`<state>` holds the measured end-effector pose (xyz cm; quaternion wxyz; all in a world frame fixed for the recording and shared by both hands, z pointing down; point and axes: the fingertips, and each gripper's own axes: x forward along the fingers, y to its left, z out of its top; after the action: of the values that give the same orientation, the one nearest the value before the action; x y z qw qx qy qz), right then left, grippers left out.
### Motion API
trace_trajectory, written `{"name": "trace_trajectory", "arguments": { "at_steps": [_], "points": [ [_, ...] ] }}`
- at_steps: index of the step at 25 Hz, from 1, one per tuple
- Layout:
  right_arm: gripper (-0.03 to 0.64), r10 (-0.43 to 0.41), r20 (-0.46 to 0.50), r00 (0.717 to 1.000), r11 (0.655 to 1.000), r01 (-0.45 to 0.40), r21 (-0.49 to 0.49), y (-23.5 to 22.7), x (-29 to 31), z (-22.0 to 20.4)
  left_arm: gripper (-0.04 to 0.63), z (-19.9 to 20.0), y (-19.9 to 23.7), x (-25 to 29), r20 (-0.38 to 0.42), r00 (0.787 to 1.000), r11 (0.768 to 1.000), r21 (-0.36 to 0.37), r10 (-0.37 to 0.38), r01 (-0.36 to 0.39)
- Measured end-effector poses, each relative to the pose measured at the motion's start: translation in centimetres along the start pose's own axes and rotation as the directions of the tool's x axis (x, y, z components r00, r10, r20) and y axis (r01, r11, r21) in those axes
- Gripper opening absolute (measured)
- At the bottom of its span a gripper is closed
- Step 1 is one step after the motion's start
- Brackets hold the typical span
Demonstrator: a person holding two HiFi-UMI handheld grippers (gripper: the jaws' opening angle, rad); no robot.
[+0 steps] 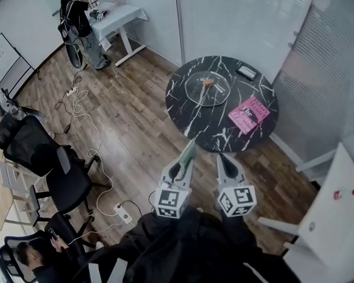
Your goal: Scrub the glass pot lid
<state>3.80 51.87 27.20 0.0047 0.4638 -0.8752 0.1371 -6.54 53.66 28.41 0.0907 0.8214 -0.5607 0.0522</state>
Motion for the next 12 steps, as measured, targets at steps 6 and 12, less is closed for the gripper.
{"name": "trace_trajectory", "arguments": {
  "at_steps": [6,12],
  "points": [
    [0.005,-0.018,-0.018,1.0,1.0,0.017,-0.022,-2.7,2.0,-0.4,0.063,-0.9,0.3,3.5,-0.018,1.0,1.0,0.013,-0.02,0.02],
    [0.005,-0.019,-0.046,0.999,1.0,0.018,-0.012,-5.0,6.6,-0.3,0.063,-0.8,2.4,8.5,-0.026,0.999,0.999,0.004,-0.033,0.033]
  ]
}}
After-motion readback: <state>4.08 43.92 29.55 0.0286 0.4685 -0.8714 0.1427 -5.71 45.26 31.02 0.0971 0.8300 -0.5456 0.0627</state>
